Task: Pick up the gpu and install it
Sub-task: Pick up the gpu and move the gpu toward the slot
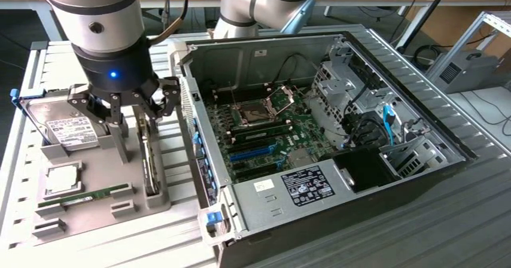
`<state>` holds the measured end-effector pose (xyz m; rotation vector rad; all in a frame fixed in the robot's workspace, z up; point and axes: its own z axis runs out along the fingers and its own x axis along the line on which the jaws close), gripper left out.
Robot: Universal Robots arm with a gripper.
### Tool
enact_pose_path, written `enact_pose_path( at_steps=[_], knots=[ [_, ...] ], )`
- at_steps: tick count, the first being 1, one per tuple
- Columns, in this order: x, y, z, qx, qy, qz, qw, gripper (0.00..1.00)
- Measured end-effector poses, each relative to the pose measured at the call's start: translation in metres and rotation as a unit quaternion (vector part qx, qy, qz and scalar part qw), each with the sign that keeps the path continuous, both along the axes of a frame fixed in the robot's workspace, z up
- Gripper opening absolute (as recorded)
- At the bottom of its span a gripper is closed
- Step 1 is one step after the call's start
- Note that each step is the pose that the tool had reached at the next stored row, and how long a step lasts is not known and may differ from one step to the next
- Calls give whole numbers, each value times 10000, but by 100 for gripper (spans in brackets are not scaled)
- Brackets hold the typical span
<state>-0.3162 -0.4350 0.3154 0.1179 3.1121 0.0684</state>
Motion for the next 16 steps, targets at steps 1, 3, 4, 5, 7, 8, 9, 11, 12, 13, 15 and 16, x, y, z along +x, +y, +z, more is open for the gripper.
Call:
enact_pose_path(
  at_steps=[1,3,4,5,7,8,9,11,12,13,15,16],
  knots=[
    [0,0,-14,-1,1,0,10000,50],
    [0,0,-57,-2,2,0,10000,50],
    [0,0,-100,-2,2,0,10000,50],
    [-1,0,-143,-2,2,0,10000,50],
    [-2,0,-187,-2,2,0,10000,50],
    [-2,0,-213,-2,2,0,10000,50],
    [-2,0,-234,-2,2,0,10000,50],
    [-3,0,-275,-1,2,0,10000,50],
    [-4,0,-293,-2,2,0,10000,50],
    [-4,0,-314,-2,2,0,10000,50],
    [-5,0,-355,-1,2,0,10000,50],
    [-6,0,-380,-2,2,0,10000,50]
  ],
)
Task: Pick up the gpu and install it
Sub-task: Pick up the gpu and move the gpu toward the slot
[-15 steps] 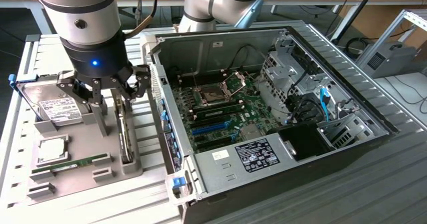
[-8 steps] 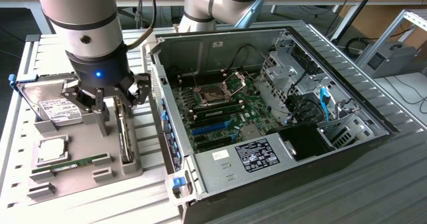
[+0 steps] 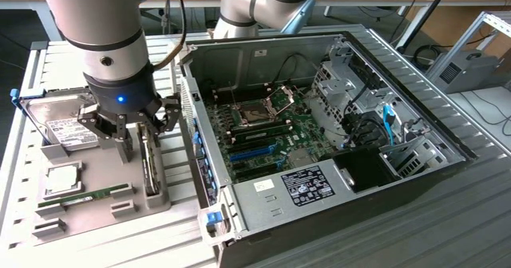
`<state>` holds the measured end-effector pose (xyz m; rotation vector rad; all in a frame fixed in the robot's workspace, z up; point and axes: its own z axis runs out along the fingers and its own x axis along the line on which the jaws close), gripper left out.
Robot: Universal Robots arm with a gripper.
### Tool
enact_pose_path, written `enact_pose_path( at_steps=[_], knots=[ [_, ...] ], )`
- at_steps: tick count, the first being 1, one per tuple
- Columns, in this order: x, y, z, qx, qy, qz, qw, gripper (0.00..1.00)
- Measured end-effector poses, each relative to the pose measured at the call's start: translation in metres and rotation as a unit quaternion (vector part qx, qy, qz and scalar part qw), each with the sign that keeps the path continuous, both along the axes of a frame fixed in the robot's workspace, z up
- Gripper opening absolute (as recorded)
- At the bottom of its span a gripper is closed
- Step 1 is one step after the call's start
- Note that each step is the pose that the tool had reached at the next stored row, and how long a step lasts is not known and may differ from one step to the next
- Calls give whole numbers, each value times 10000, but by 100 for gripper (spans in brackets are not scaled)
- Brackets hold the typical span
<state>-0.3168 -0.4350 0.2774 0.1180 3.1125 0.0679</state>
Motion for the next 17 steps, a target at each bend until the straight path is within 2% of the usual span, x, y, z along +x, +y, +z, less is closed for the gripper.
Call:
enact_pose_path(
  at_steps=[17],
  knots=[
    [-11,0,-303,0,0,0,10000,50]
  ],
)
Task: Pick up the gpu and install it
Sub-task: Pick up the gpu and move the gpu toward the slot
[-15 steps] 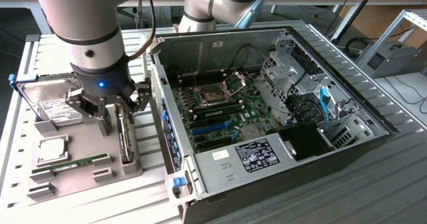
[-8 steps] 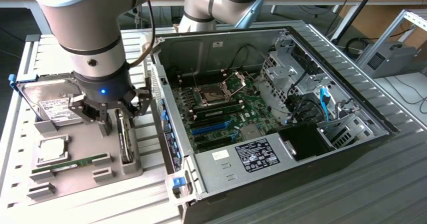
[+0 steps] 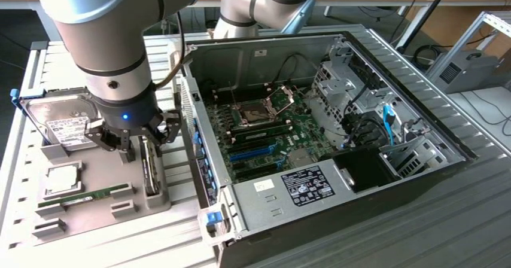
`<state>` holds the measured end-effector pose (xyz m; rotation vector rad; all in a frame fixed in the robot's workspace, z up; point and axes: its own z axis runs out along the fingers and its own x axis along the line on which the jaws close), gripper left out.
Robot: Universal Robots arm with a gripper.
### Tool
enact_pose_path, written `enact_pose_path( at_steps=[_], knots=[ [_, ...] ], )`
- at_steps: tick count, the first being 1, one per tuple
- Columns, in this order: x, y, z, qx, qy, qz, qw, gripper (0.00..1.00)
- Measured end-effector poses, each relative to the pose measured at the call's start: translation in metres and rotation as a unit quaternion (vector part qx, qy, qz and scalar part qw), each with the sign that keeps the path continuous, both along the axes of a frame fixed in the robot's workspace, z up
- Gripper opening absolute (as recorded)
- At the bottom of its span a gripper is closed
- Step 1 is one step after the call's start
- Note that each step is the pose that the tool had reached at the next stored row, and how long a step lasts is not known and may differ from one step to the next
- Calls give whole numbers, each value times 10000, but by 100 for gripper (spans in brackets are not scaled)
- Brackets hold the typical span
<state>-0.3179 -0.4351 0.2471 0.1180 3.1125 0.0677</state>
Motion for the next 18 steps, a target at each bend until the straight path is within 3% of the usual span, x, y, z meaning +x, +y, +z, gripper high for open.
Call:
enact_pose_path(
  at_steps=[6,9,14,18],
  knots=[
    [-26,0,-2,1,-1,0,10000,50],
    [-27,-42,-10,1,-1,0,10000,50],
    [-27,-44,-87,1,0,0,10000,50],
    [-29,-41,-92,0,0,0,10000,50]
  ],
)
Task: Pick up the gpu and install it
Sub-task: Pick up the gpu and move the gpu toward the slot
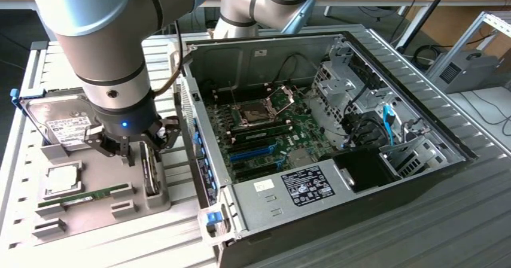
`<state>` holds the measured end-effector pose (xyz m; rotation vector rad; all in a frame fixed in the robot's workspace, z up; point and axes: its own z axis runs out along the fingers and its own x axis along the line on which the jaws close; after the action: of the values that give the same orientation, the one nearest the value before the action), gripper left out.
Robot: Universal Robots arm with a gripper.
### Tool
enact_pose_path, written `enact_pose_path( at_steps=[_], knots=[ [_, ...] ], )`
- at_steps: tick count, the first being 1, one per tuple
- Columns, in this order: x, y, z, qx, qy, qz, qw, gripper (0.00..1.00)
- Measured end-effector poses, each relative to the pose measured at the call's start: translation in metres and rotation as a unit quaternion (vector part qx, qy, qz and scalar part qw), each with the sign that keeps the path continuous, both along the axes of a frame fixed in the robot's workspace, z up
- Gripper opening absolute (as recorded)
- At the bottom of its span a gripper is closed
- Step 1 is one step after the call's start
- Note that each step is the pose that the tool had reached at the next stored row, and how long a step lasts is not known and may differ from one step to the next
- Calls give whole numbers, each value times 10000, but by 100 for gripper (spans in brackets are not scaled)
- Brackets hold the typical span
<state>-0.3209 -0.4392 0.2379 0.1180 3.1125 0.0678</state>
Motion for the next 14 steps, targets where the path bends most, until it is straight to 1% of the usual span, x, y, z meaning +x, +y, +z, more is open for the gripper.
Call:
enact_pose_path(
  at_steps=[12,14],
  knots=[
    [5,0,0,0,0,0,10000,50],
    [5,0,0,0,0,0,10000,48]
  ],
)
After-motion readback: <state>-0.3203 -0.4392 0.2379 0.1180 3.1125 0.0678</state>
